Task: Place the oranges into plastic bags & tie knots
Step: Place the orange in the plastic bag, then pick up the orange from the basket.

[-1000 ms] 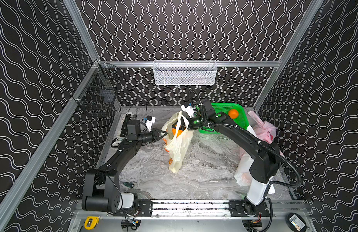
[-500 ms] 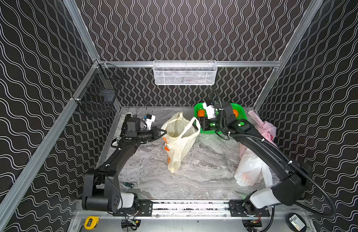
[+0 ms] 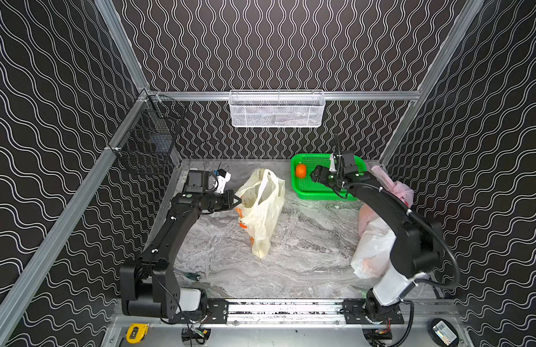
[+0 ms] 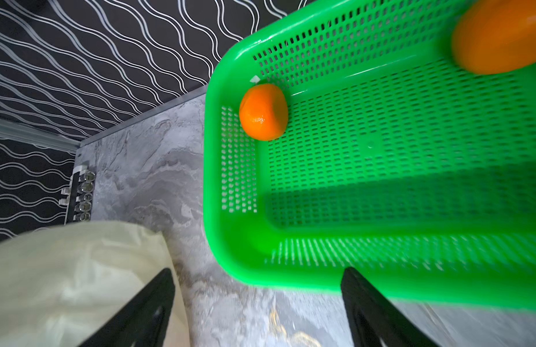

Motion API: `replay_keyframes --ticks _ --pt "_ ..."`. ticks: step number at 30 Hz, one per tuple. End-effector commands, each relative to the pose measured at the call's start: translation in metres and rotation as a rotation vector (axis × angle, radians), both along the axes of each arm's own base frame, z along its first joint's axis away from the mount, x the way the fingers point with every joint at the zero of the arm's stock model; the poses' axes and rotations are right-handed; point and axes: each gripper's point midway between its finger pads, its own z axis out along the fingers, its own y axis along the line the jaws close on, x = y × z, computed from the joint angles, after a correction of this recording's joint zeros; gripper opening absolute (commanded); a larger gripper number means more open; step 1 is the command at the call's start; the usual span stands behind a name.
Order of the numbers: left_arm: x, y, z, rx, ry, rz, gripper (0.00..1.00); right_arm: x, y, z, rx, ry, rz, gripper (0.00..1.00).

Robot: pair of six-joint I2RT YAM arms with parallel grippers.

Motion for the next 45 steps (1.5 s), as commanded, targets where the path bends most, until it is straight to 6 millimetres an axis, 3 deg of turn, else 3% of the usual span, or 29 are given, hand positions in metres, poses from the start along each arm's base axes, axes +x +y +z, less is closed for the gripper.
replay_keyframes --ticks 1,5,10,20,30,35,41,45 --pt "-0.006 0.014 -0.010 0.114 0.020 0.001 0.00 0.032 0.012 -0.007 0.068 -0.007 0.026 0.87" --pt "-0.005 0.014 -0.008 0.118 0.014 0.002 0.00 0.066 0.010 -0.035 0.082 0.022 0.006 0.82" --pt "-0.004 0.011 -0.008 0.100 0.013 -0.006 0.00 0.104 0.023 -0.060 0.086 0.025 0.071 0.81" --pt "0.000 0.007 -0.004 0.070 0.006 -0.006 0.00 0.148 0.029 -0.085 0.124 0.001 0.047 0.83" --pt "0.000 0.006 -0.007 0.063 0.011 -0.011 0.00 0.158 0.047 -0.120 0.213 0.059 0.086 0.84" --pt "0.000 0.010 -0.007 0.080 0.003 0.010 0.00 0.153 0.047 -0.133 0.199 0.088 0.092 0.74" --pt "0.000 0.003 -0.010 0.028 0.014 0.005 0.00 0.150 0.029 -0.128 0.181 0.097 0.044 0.57" --pt "-0.001 -0.004 -0.002 -0.030 -0.010 -0.014 0.00 0.143 0.005 -0.105 0.178 0.065 -0.009 0.52"
